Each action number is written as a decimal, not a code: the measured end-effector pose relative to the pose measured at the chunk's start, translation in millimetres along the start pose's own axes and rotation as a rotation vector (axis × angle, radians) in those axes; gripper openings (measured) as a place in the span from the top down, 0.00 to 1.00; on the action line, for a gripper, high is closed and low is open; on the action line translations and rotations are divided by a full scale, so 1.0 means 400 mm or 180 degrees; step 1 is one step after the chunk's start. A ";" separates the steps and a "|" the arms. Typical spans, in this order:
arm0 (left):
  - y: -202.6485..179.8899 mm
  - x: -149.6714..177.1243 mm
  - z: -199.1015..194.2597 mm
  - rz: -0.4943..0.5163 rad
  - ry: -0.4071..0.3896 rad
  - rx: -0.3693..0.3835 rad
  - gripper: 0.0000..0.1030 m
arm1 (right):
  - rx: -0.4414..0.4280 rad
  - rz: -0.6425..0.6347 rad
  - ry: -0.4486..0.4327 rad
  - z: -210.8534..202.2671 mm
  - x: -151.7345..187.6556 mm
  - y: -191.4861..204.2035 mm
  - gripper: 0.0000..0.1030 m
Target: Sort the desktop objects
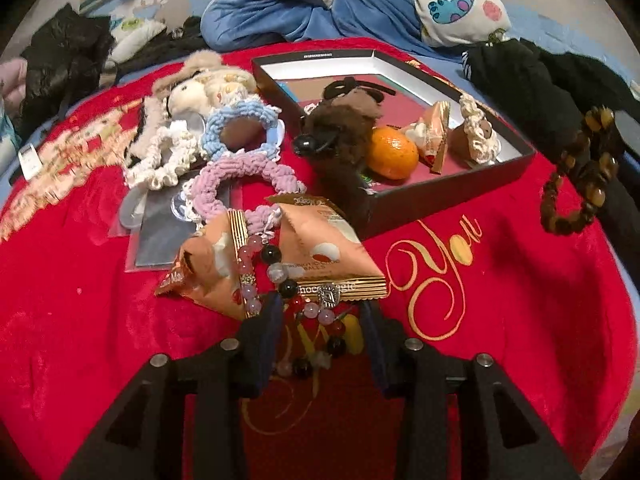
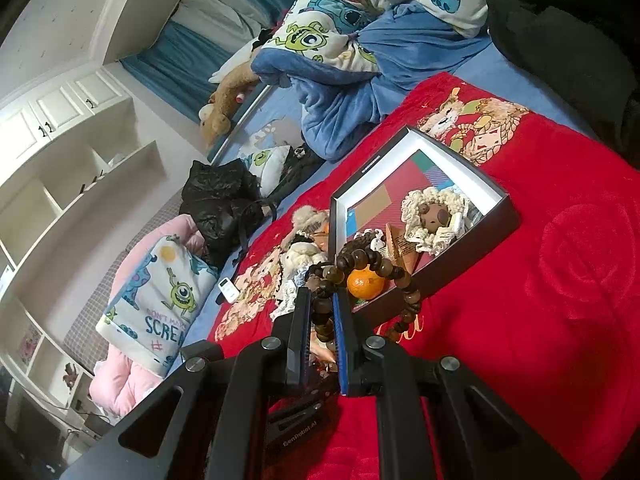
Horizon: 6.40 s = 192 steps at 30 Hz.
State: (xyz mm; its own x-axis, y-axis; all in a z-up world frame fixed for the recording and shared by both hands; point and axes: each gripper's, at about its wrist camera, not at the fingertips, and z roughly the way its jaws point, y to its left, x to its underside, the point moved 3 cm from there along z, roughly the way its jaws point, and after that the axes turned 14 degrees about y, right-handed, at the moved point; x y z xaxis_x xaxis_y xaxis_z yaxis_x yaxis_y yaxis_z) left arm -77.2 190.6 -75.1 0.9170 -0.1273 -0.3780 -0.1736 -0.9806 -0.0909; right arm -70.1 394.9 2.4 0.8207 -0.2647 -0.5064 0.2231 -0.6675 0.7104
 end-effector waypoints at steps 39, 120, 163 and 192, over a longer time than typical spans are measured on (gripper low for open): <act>0.044 -0.107 -0.146 -0.0082 -0.0550 0.0339 0.91 | -0.0123 -0.0037 -0.0090 0.020 -0.028 0.020 0.88; -0.096 -0.219 -0.105 0.0571 -0.1271 0.0567 0.00 | 0.0079 0.0245 -0.0532 0.052 -0.198 -0.101 0.00; 0.259 0.034 -0.291 -0.0371 -0.1398 -0.0391 0.00 | 0.0801 -0.0795 -0.0183 0.222 0.007 0.195 0.00; 0.201 0.063 -0.209 -0.0225 -0.1668 -0.0602 0.00 | 0.2171 -0.1137 -0.0589 0.204 0.088 0.114 0.00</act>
State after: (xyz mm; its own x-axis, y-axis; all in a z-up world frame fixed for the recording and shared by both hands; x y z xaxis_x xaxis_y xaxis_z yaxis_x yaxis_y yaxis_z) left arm -37.8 96.2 -14.8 0.6146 -0.0167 -0.7886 -0.0066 -0.9998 0.0161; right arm -73.9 298.3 -22.8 0.6459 -0.0256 -0.7630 0.0356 -0.9973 0.0636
